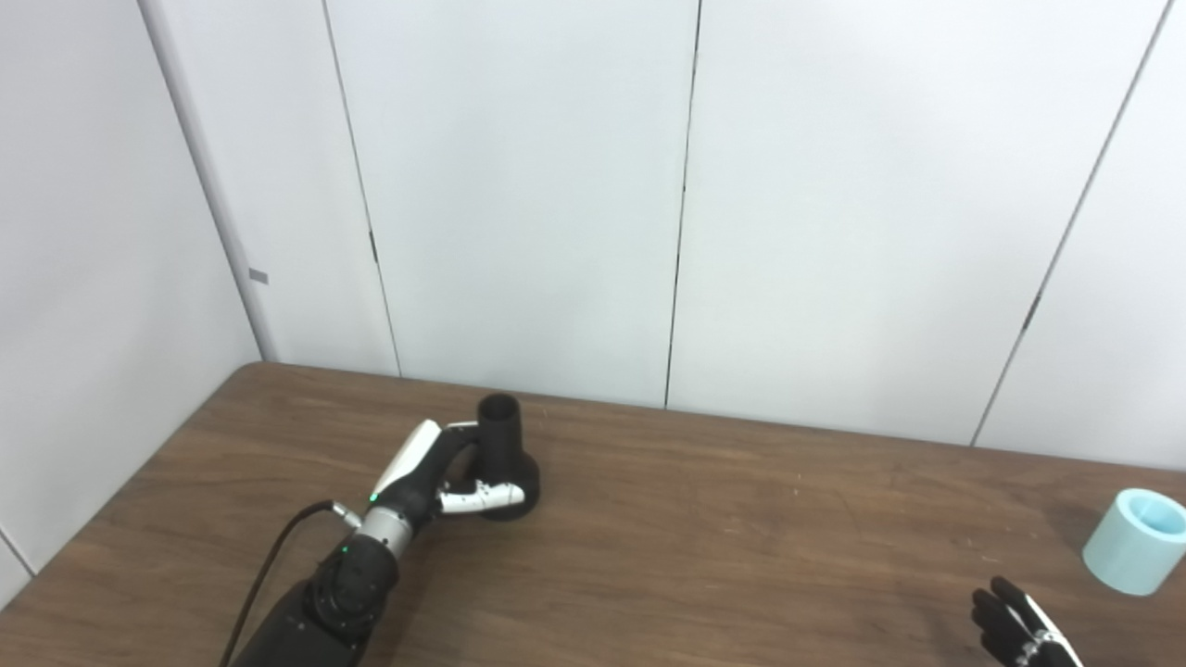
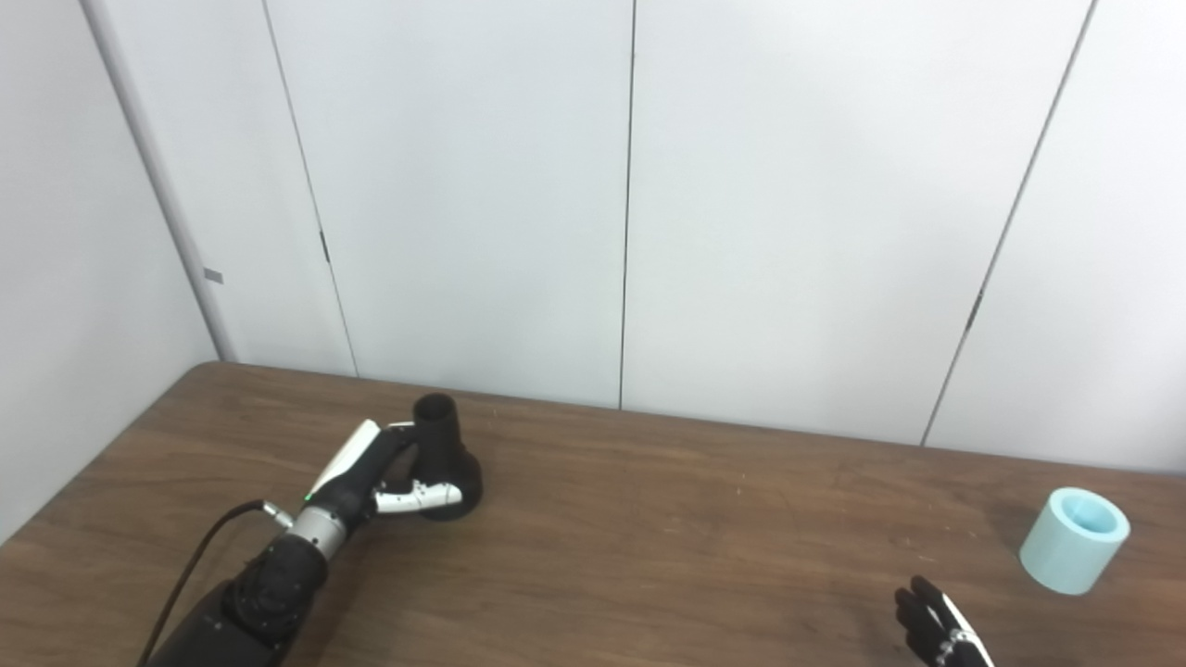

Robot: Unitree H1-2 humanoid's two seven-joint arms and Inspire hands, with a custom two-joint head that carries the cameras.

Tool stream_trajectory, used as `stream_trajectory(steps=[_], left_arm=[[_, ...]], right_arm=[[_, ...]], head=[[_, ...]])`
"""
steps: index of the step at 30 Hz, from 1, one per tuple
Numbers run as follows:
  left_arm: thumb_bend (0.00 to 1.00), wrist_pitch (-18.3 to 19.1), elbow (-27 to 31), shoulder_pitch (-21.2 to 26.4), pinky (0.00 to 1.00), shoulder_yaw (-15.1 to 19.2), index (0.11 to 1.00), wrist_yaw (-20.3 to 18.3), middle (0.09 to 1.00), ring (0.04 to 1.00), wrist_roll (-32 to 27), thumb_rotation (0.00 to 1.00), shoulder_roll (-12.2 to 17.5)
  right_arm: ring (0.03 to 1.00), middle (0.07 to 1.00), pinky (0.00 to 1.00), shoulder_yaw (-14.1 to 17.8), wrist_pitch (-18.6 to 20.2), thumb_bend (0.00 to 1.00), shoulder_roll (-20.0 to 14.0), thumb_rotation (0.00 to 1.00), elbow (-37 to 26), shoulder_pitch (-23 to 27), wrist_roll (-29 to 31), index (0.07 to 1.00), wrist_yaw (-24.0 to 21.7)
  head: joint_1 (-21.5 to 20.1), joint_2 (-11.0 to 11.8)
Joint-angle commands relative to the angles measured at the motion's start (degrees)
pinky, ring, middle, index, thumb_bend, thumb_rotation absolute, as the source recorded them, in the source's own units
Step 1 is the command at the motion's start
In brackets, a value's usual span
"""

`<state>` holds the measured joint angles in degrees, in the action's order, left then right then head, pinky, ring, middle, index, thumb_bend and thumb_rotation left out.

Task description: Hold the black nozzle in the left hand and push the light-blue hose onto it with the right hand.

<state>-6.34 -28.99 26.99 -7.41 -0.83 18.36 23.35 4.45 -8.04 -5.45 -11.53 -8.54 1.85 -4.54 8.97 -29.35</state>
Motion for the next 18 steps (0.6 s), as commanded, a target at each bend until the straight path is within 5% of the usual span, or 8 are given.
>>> stream_trajectory(steps=[1, 8, 18], left_arm=[[0.44, 0.75, 0.36, -1.01, 1.0, -1.39, 0.417, -1.32, 0.723, 0.886, 1.08, 0.35, -0.57], [0.45, 1.36, 4.83, -4.31, 1.0, -5.17, 0.412, -3.52, 0.733, 0.901, 1.7, 0.39, -3.07], [0.45, 2.92, 12.45, -8.54, 1.0, -18.42, 0.439, -7.66, 0.758, 0.91, 7.08, 0.39, -7.6]], right_arm=[[0.885, 0.869, 0.9, -0.29, 0.19, 0.64, 0.77, 0.97, -0.93, -1.21, 0.58, 0.891, 0.59], [0.867, 0.853, 0.89, -1.45, 3.31, 0.64, 2.03, 0.97, -4.48, -1.13, -1.11, 0.884, 1.66], [0.867, 0.849, 0.89, -5.09, 10.18, 0.59, 4.47, 0.98, -9.84, 0.48, -5.45, 0.882, 4.31]], head=[[-0.34, -0.56], [-4.46, -5.16], [-10.34, -8.01]])
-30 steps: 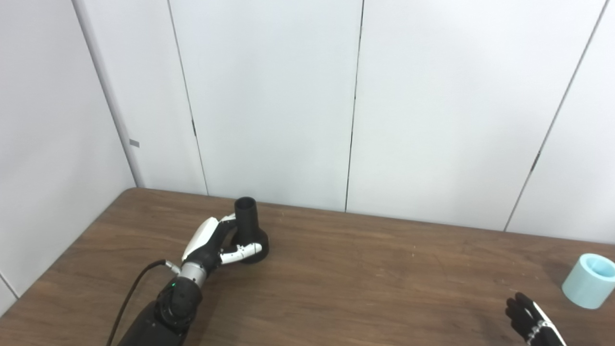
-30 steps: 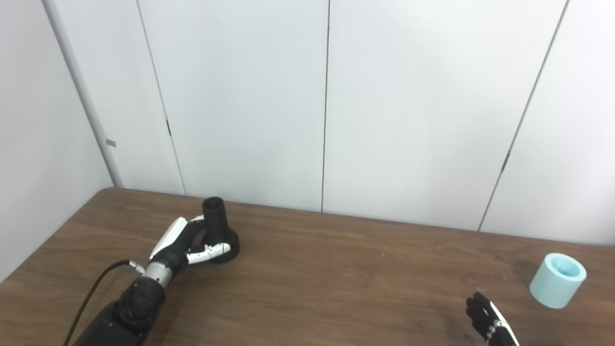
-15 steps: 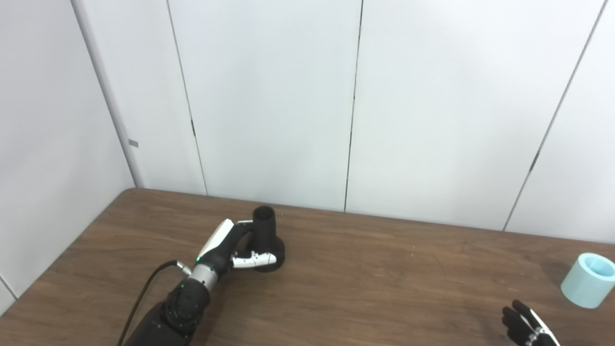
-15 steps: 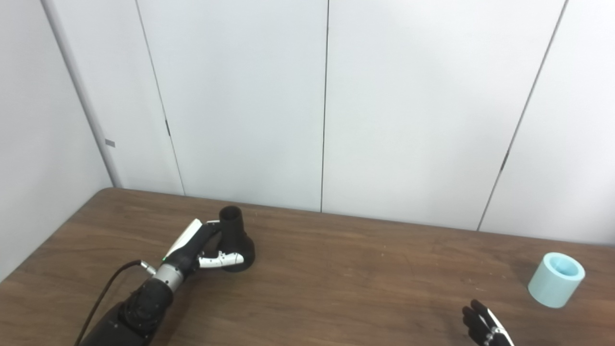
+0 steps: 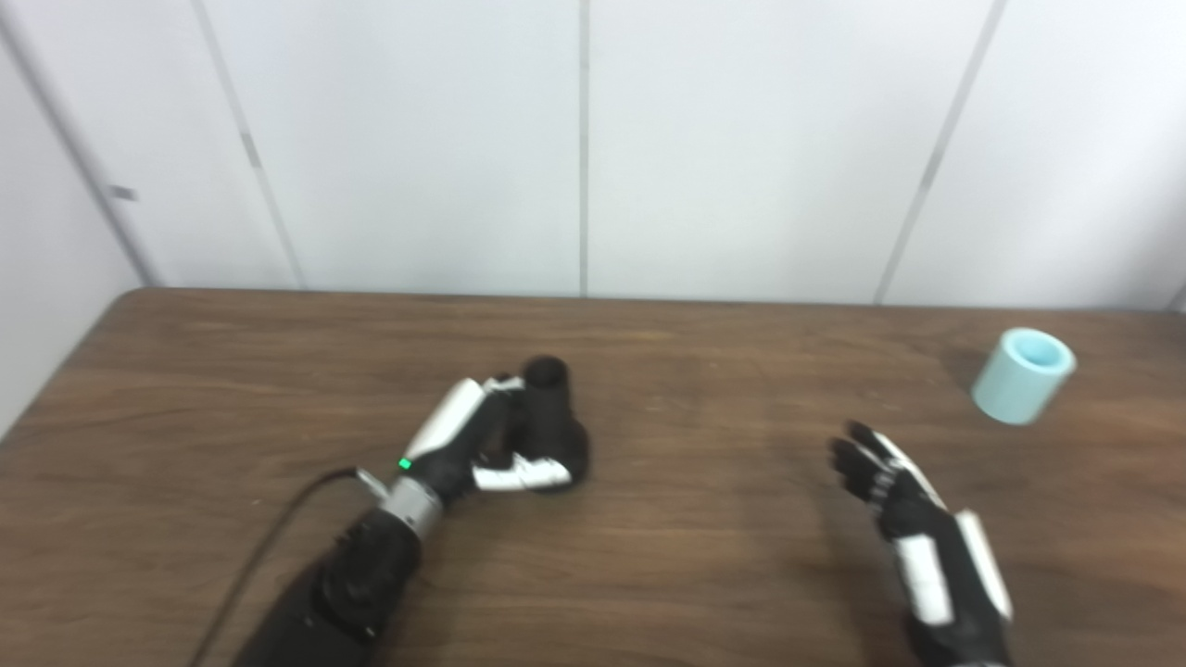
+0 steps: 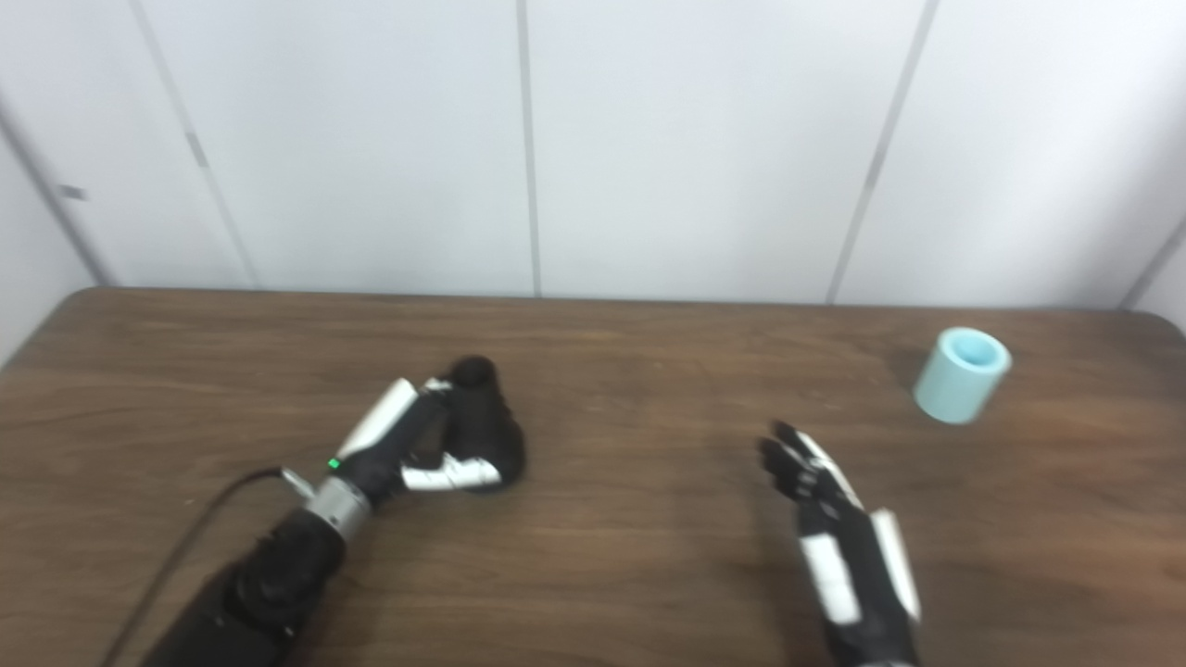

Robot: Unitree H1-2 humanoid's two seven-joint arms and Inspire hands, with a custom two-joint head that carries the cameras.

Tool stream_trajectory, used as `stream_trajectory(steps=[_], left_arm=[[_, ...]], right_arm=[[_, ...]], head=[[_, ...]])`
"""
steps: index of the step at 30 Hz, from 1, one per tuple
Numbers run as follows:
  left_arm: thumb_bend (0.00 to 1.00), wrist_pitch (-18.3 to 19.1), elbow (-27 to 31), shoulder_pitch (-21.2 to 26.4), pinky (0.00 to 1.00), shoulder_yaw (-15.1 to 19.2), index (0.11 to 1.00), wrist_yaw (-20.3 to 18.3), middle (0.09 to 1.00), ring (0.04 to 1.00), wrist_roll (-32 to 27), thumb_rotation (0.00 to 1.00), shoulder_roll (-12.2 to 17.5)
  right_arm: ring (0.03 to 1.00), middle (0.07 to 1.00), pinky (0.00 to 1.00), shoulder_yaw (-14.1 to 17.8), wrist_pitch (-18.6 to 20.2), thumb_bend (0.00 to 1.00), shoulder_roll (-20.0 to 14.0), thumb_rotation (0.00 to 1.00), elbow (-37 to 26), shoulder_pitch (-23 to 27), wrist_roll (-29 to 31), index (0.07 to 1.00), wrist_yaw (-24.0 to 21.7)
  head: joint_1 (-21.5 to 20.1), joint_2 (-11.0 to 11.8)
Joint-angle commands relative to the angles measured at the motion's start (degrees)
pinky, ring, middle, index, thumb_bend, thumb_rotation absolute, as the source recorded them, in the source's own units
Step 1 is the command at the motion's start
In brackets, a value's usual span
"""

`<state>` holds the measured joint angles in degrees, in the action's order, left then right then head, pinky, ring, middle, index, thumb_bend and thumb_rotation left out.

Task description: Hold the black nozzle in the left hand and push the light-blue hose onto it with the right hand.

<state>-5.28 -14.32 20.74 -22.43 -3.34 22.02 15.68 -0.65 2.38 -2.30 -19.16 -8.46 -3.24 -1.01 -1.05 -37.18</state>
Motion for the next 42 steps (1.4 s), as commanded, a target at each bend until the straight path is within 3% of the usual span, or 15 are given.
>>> stream_trajectory(steps=[1, 8, 10, 20, 23, 27, 29, 34, 37, 42], left_arm=[[0.45, 1.42, -2.53, -2.35, 1.0, -4.49, 0.435, -5.34, 0.757, 0.91, 3.87, 0.39, -0.31], [0.47, -2.08, -3.58, -2.9, 0.97, -10.5, 0.42, -5.59, 0.739, 0.898, 5.77, 0.4, -1.84], [0.47, -3.27, -4.52, -3.07, 0.96, -11.5, 0.472, -5.21, 0.736, 0.893, 6.38, 0.41, -2.33], [0.48, -6.01, -9.81, -3.84, 0.94, -11.68, 0.576, -3.15, 0.733, 0.901, 7.09, 0.42, -3.38], [0.47, -5.05, -9.24, -4.15, 0.96, -10.12, 0.475, -2.29, 0.737, 0.902, 6.8, 0.42, -3.54], [0.47, -4.72, -9.09, -5.46, 0.97, -9.03, 0.448, -0.9, 0.736, 0.899, 7.19, 0.43, -4.27], [0.47, -5.09, -9.58, -5.77, 0.98, -8.88, 0.452, -0.41, 0.736, 0.899, 7.58, 0.43, -4.56], [0.47, -4.9, -10.22, -5.15, 0.98, -8.34, 0.466, 1.55, 0.737, 0.899, 9.71, 0.44, -4.9], [0.48, -4.36, -9.68, -5.18, 0.98, -7.51, 0.458, 2.44, 0.738, 0.914, 10.58, 0.45, -5.11], [0.48, -4.19, -9.79, -5.79, 0.98, -6.74, 0.448, 3.56, 0.739, 0.905, 11.11, 0.46, -5.51]], right_arm=[[0.868, 0.85, 0.89, -0.23, 0.16, 0.59, 1.57, 0.97, -2.45, 0.48, -0.66, 0.883, 0.99], [0.871, 0.85, 0.89, -1.43, 1.63, 0.6, 2.99, 0.97, -3.02, 0.94, -2.5, 0.882, 2.43], [0.867, 0.846, 0.89, -1.41, 1.88, 0.6, 3.1, 0.97, -3.01, 1.09, -2.65, 0.882, 2.77], [0.836, 0.817, 0.84, 1.67, 5.5, 0.61, 2.43, 0.87, -9.01, 4.69, -4.8, 0.862, 4.93], [0.832, 0.817, 0.8, 3.69, 5.8, 0.66, -0.31, 0.82, -9.83, 7.86, -9.47, 0.823, 5.94], [0.825, 0.814, 0.82, 6.45, 4.64, 0.68, -6.45, 0.78, -8.63, 13.03, -15.14, 0.806, 5.94], [0.838, 0.825, 0.81, 7.05, 5.92, 0.71, -9.55, 0.74, -8.52, 15.45, -17.83, 0.807, 5.08], [0.899, 0.868, 0.86, 6.54, 13.49, 0.78, -18.7, 0.64, -7.01, 22.39, -28.26, 0.82, 0.6], [0.917, 0.894, 0.97, 6.42, 15.18, 0.83, -22.22, 0.57, -5.4, 24.84, -31.38, 0.828, -1.32], [0.955, 0.921, 1.0, 5.62, 19.31, 0.89, -27.86, 0.52, -1.01, 30.07, -37.56, 0.837, -4.97]], head=[[-0.87, -0.32], [-3.61, 0.32], [-3.98, 0.91], [-4.99, 2.01], [-4.85, 1.96], [-5.16, 1.79], [-5.01, 1.96], [-4.68, 2.25], [-4.68, 2.25], [-4.89, 2.17]])
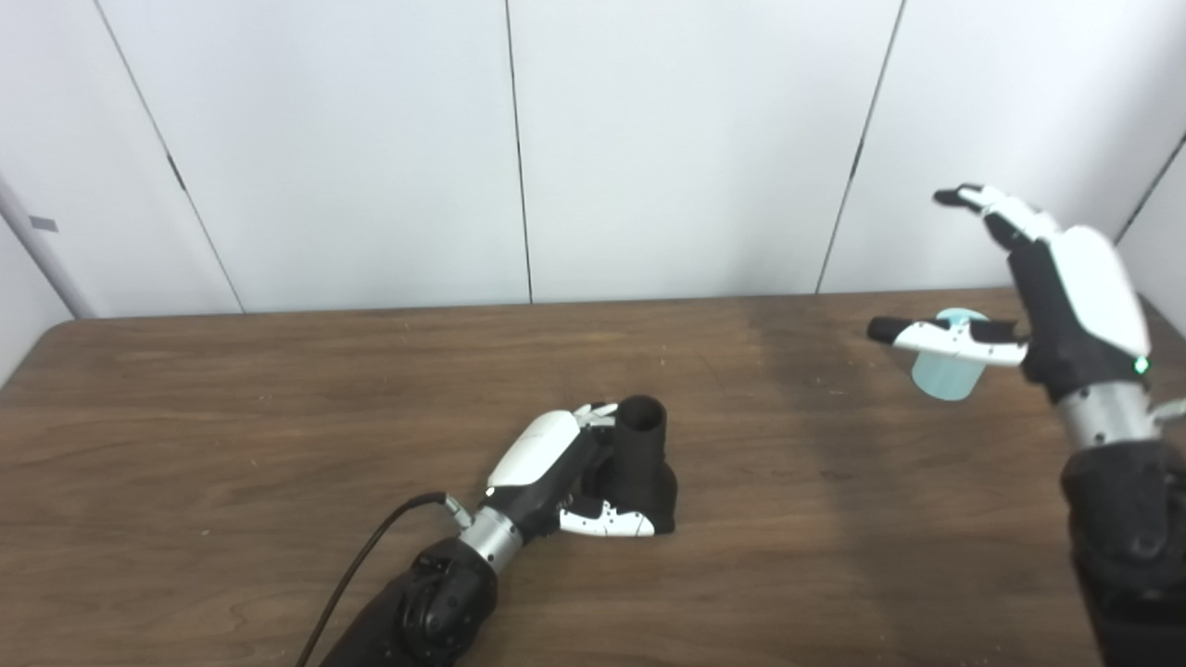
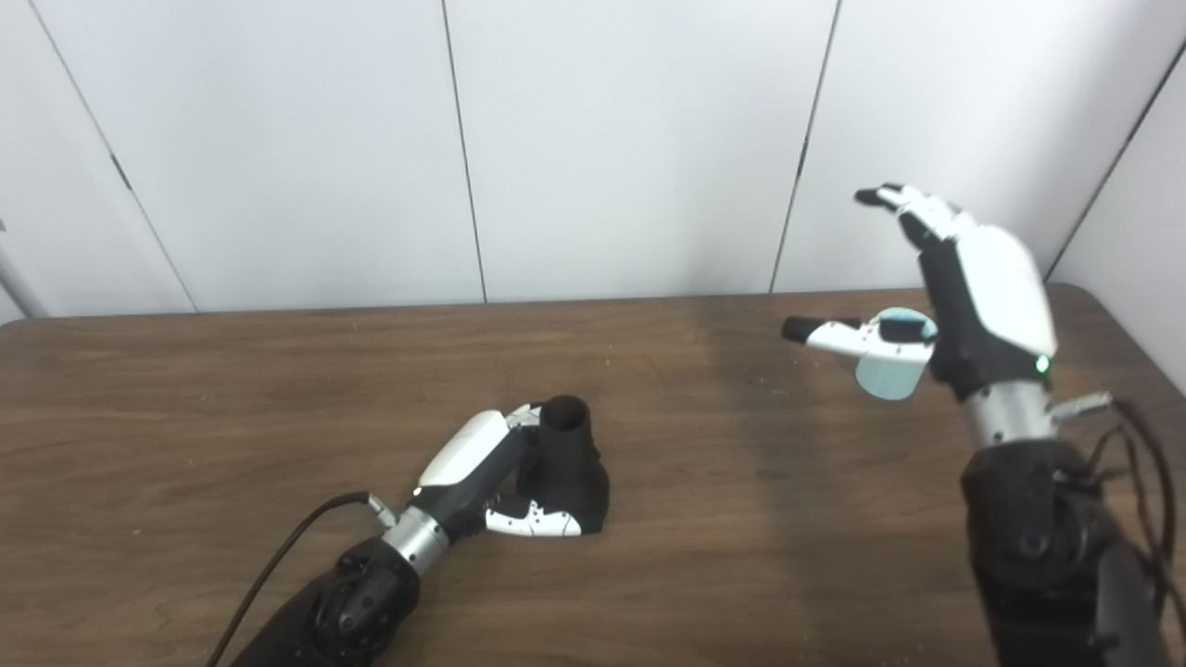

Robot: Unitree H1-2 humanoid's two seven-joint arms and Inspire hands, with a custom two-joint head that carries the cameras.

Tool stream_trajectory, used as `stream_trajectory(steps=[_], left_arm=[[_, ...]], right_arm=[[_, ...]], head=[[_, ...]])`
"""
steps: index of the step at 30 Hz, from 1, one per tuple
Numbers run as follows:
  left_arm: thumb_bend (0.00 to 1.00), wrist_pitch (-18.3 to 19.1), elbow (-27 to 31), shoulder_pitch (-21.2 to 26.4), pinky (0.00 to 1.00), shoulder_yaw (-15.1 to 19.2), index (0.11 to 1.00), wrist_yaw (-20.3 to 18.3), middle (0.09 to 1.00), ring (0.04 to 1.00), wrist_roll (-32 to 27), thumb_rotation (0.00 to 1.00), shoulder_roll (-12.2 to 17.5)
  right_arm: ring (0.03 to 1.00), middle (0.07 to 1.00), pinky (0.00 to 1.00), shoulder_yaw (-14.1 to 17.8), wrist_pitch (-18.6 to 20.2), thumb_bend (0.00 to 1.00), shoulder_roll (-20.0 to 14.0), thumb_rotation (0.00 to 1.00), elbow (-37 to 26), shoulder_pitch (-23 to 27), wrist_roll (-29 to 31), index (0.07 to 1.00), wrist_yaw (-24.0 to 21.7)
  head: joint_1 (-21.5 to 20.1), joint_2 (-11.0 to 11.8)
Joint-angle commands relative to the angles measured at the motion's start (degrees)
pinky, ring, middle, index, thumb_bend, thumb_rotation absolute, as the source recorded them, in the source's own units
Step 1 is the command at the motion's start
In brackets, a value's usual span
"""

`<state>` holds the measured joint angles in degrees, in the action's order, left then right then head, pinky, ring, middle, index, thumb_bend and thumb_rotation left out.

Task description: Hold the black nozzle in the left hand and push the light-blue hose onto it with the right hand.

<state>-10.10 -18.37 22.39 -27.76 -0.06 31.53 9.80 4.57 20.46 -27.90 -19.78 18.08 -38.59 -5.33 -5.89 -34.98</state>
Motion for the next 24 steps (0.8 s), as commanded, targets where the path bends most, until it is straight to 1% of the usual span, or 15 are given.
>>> stream_trajectory(steps=[1, 4, 6, 8, 10, 11, 13, 17, 18, 19, 21, 23, 24], left_arm=[[0.48, 0.78, -5.48, -7.61, 0.98, -1.39, 0.448, 0.04, 0.739, 0.908, 1.6, 0.46, 0.42], [0.48, 0.93, -5.21, -7.73, 0.96, -1.38, 0.448, -0.65, 0.739, 0.925, 1.52, 0.46, 0.5], [0.48, 0.85, -5.05, -7.78, 0.96, -1.32, 0.449, -1.12, 0.739, 0.929, 1.28, 0.46, 0.65], [0.49, 0.53, -4.85, -7.94, 0.95, -1.27, 0.449, -1.34, 0.739, 0.93, 1.13, 0.47, 0.82], [0.49, 0.03, -5.0, -8.09, 0.94, -1.28, 0.458, -1.55, 0.741, 0.923, 1.0, 0.47, 1.02], [0.49, -0.13, -5.06, -8.13, 0.93, -1.26, 0.462, -1.62, 0.743, 0.92, 0.96, 0.48, 1.09], [0.49, -0.27, -4.97, -8.18, 0.93, -1.18, 0.465, -1.85, 0.744, 0.917, 0.79, 0.48, 1.18], [0.48, 0.13, -4.52, -8.21, 0.93, -1.1, 0.456, -2.12, 0.744, 0.914, 0.83, 0.47, 0.95], [0.48, 0.18, -4.39, -8.24, 0.93, -1.1, 0.456, -2.12, 0.744, 0.914, 0.88, 0.47, 0.89], [0.48, 0.17, -4.32, -8.29, 0.92, -1.1, 0.454, -2.08, 0.743, 0.912, 0.91, 0.47, 0.86], [0.48, 0.09, -4.29, -8.35, 0.92, -1.05, 0.453, -1.97, 0.743, 0.908, 0.94, 0.47, 0.84], [0.48, 0.02, -4.38, -8.3, 0.92, -0.96, 0.452, -1.84, 0.743, 0.906, 0.95, 0.47, 0.88], [0.48, 0.07, -4.42, -8.26, 0.92, -0.92, 0.452, -1.76, 0.743, 0.906, 1.01, 0.47, 0.89]], right_arm=[[0.965, 0.929, 1.0, 0.25, 2.86, 0.9, -3.5, 0.52, 0.75, 4.85, -3.27, 0.84, -2.01], [0.991, 0.957, 1.0, 0.18, 5.09, 0.92, -5.68, 0.51, 3.69, 7.14, -4.33, 0.85, -3.91], [0.994, 0.964, 1.0, 0.27, 4.78, 0.93, -6.7, 0.52, 6.31, 8.27, -4.53, 0.851, -3.47], [0.987, 0.966, 1.0, -0.18, 3.6, 0.93, -7.8, 0.51, 9.53, 9.28, -5.57, 0.853, -1.88], [0.97, 0.953, 1.0, -1.9, 4.07, 0.91, -9.86, 0.51, 14.25, 11.49, -7.39, 0.849, -2.7], [0.954, 0.94, 1.0, -2.47, 4.39, 0.91, -10.48, 0.51, 15.63, 12.24, -7.81, 0.846, -3.24], [0.921, 0.914, 0.98, -3.46, 4.12, 0.9, -11.74, 0.51, 19.51, 14.04, -7.33, 0.841, -3.82], [0.889, 0.883, 0.87, -5.11, 3.57, 0.91, -13.0, 0.49, 24.96, 16.67, -6.21, 0.831, -4.59], [0.887, 0.881, 0.86, -5.53, 4.07, 0.92, -13.21, 0.48, 26.01, 17.46, -5.69, 0.83, -5.84], [0.878, 0.879, 0.81, -5.81, 4.95, 0.96, -13.37, 0.45, 26.8, 18.24, -4.89, 0.829, -7.68], [0.854, 0.876, 0.71, -6.0, 6.1, 0.99, -13.51, 0.39, 27.91, 19.4, -3.92, 0.829, -11.16], [0.836, 0.875, 0.63, -5.68, 6.4, 1.0, -13.29, 0.35, 28.64, 20.23, -4.26, 0.834, -14.76], [0.833, 0.874, 0.61, -5.62, 6.44, 1.0, -13.1, 0.34, 28.73, 20.54, -5.01, 0.835, -16.57]], head=[[-0.16, -0.14], [-0.16, -0.14], [-0.29, -0.35], [-0.43, -0.46], [-0.97, -0.58], [-1.05, -0.62], [-1.2, -0.75], [-1.25, -0.92], [-1.25, -0.92], [-1.35, -0.97], [-1.34, -1.02], [-1.32, -1.09], [-1.35, -1.15]])
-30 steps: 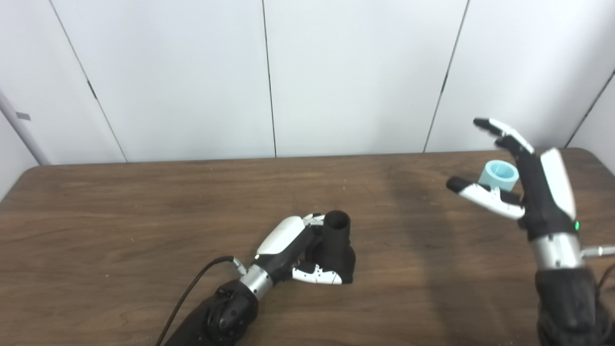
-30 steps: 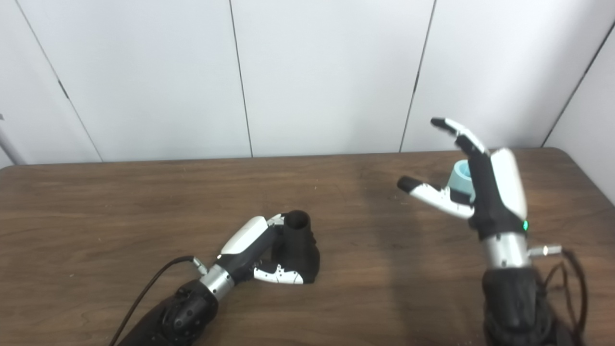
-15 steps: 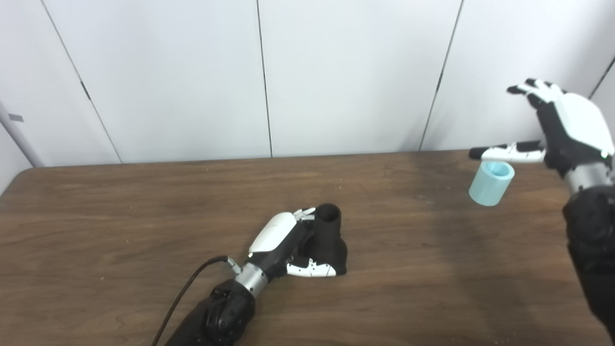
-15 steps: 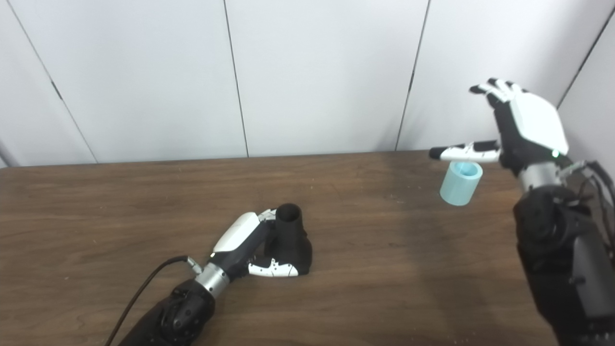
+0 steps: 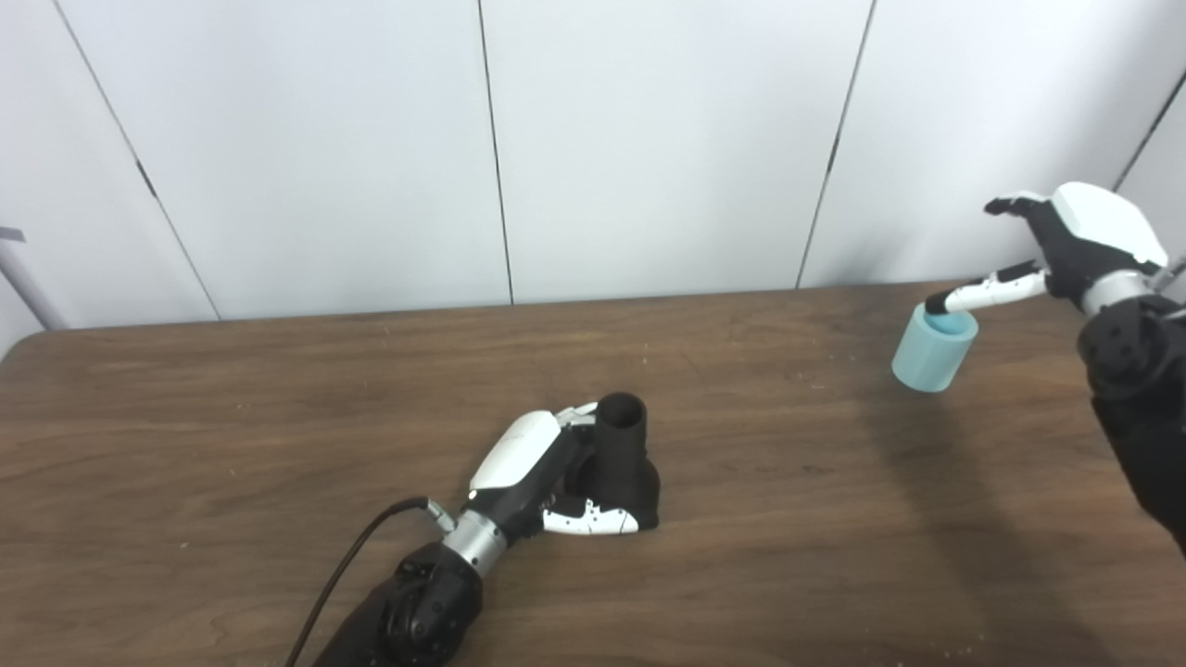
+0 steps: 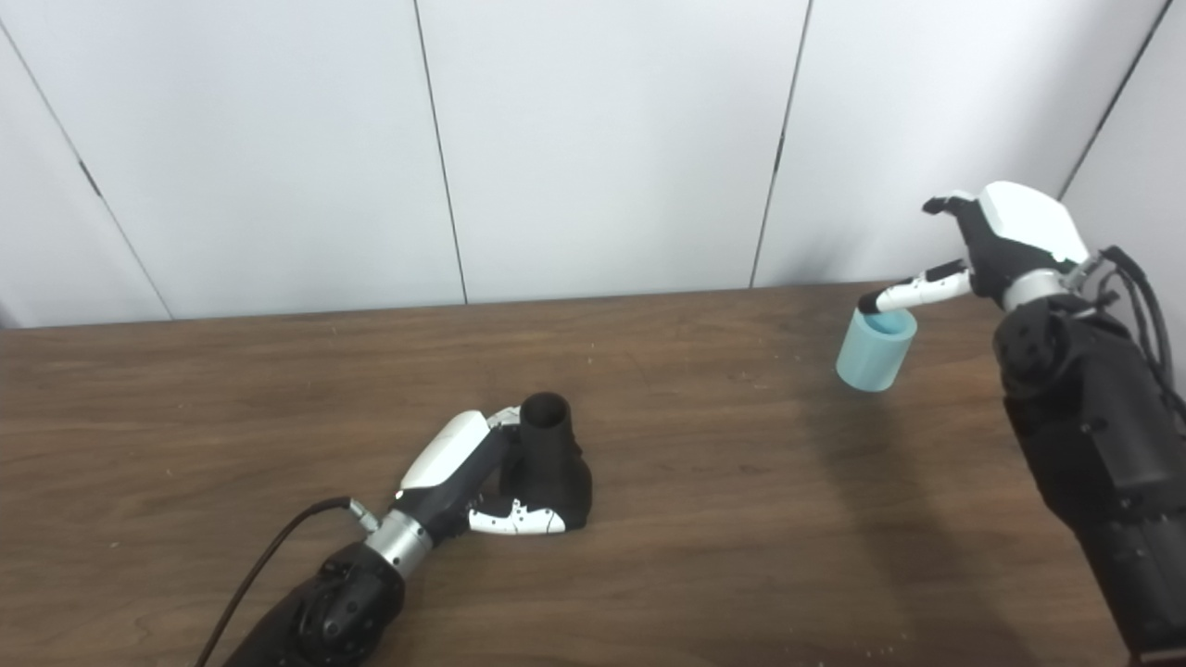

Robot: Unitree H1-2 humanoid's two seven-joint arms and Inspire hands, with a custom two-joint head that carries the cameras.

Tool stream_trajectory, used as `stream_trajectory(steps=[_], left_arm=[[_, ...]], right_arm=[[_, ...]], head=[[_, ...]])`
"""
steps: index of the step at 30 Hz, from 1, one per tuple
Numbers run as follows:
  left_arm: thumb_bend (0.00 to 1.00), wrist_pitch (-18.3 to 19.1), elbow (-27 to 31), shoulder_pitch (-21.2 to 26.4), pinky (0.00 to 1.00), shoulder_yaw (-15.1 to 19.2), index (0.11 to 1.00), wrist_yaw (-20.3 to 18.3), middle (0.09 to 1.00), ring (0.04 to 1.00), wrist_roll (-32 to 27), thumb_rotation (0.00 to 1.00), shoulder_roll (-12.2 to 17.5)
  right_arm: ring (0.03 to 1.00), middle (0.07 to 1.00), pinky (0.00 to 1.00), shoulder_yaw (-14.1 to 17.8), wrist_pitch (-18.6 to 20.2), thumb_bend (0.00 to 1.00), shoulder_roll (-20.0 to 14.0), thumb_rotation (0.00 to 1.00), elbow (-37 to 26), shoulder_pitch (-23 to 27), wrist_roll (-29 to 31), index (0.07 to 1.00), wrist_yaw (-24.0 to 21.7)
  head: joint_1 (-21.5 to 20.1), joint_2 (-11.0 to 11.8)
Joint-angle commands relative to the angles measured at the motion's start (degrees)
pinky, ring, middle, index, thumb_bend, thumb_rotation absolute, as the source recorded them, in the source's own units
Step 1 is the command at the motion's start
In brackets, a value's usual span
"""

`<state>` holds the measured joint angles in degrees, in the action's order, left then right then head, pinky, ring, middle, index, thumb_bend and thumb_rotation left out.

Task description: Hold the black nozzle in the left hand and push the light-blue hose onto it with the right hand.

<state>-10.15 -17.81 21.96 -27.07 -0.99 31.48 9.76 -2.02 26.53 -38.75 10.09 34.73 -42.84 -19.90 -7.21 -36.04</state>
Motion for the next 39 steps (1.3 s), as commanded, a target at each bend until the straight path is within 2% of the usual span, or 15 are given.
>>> stream_trajectory(steps=[1, 4, 8, 12, 16, 20, 26, 29, 34, 39], left_arm=[[0.48, 0.23, -4.99, -7.79, 0.92, -1.58, 0.449, -0.76, 0.743, 0.909, 1.15, 0.47, 0.93], [0.48, 0.52, -4.99, -7.76, 0.93, -1.56, 0.449, -0.51, 0.742, 0.916, 1.41, 0.47, 0.78], [0.48, 1.12, -4.63, -7.94, 0.93, -1.64, 0.474, -0.18, 0.743, 0.913, 1.91, 0.47, 0.44], [0.48, 1.72, -4.26, -8.04, 0.93, -1.64, 0.499, -0.2, 0.744, 0.91, 2.22, 0.48, 0.36], [0.48, 1.85, -4.16, -8.13, 0.93, -1.59, 0.48, -0.25, 0.743, 0.91, 2.34, 0.48, 0.43], [0.48, 1.91, -3.98, -8.32, 0.93, -1.67, 0.483, -0.27, 0.743, 0.909, 2.46, 0.47, 0.36], [0.48, 1.74, -3.63, -8.58, 0.92, -1.77, 0.505, -0.38, 0.742, 0.893, 2.39, 0.47, 0.4], [0.48, 1.41, -3.79, -8.54, 0.92, -1.78, 0.496, -0.39, 0.742, 0.886, 2.28, 0.47, 0.48], [0.48, 1.48, -3.65, -8.61, 0.92, -1.86, 0.503, -0.42, 0.739, 0.883, 2.43, 0.47, 0.52], [0.47, 1.43, -3.87, -8.52, 0.91, -1.97, 0.532, -0.37, 0.738, 0.88, 2.61, 0.47, 0.43]], right_arm=[[0.828, 0.884, 0.58, 0.83, 0.38, 1.0, -2.15, 0.34, -1.16, 4.08, -1.48, 0.838, -3.41], [0.806, 0.896, 0.55, 0.38, 0.38, 1.0, -2.1, 0.34, -1.07, 4.33, -2.36, 0.846, -5.48], [0.803, 0.903, 0.56, 1.35, 0.38, 1.0, -1.21, 0.35, -0.43, 4.73, -0.71, 0.854, -6.52], [0.828, 0.907, 0.65, 1.84, 0.29, 1.0, -0.94, 0.37, 1.47, 5.56, 2.54, 0.862, -6.25], [0.869, 0.915, 0.75, 0.8, 0.15, 1.0, -1.21, 0.37, 3.2, 6.26, 4.32, 0.869, -5.75], [0.897, 0.932, 0.8, -0.33, 0.23, 1.0, -1.31, 0.37, 5.33, 7.09, 4.67, 0.883, -5.29], [0.913, 0.947, 0.8, -2.58, 0.37, 1.0, -1.11, 0.36, 6.51, 7.31, 1.4, 0.886, -5.09], [0.917, 0.949, 0.79, -6.11, -0.03, 1.0, -1.74, 0.36, 7.87, 7.55, -1.32, 0.887, -3.85], [0.932, 0.953, 0.94, -11.26, -1.51, 1.0, -2.46, 0.38, 11.85, 8.81, -5.26, 0.892, -0.89], [0.925, 0.953, 0.94, -11.92, -1.12, 1.0, -1.86, 0.38, 12.35, 9.17, -4.12, 0.89, -0.82]], head=[[-0.03, -0.07], [0.21, -0.06], [0.42, -0.17], [0.43, -0.29], [0.53, -0.34], [0.71, -0.36], [0.79, -0.63], [0.96, -0.73], [1.25, -1.01], [1.65, -1.11]])
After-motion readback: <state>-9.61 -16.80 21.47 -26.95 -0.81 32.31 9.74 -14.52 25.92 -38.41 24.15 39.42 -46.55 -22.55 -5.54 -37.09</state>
